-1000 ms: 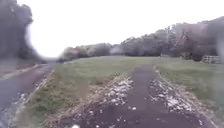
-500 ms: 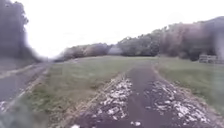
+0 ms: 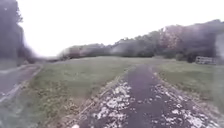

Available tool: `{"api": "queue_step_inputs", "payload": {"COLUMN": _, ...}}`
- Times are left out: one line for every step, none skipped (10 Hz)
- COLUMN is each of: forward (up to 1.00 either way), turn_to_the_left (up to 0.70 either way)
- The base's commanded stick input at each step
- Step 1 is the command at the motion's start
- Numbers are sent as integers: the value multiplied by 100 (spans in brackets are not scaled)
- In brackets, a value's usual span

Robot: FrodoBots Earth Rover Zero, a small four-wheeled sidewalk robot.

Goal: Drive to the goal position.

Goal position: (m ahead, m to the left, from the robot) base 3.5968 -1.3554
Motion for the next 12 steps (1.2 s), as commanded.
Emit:
{"api": "queue_step_inputs", "payload": {"forward": 70, "turn_to_the_left": -14}}
{"api": "queue_step_inputs", "payload": {"forward": 70, "turn_to_the_left": -14}}
{"api": "queue_step_inputs", "payload": {"forward": 70, "turn_to_the_left": -14}}
{"api": "queue_step_inputs", "payload": {"forward": 70, "turn_to_the_left": -14}}
{"api": "queue_step_inputs", "payload": {"forward": 70, "turn_to_the_left": -14}}
{"api": "queue_step_inputs", "payload": {"forward": 70, "turn_to_the_left": -14}}
{"api": "queue_step_inputs", "payload": {"forward": 70, "turn_to_the_left": -14}}
{"api": "queue_step_inputs", "payload": {"forward": 70, "turn_to_the_left": -14}}
{"api": "queue_step_inputs", "payload": {"forward": 70, "turn_to_the_left": -14}}
{"api": "queue_step_inputs", "payload": {"forward": 70, "turn_to_the_left": -14}}
{"api": "queue_step_inputs", "payload": {"forward": 70, "turn_to_the_left": -14}}
{"api": "queue_step_inputs", "payload": {"forward": 70, "turn_to_the_left": -14}}
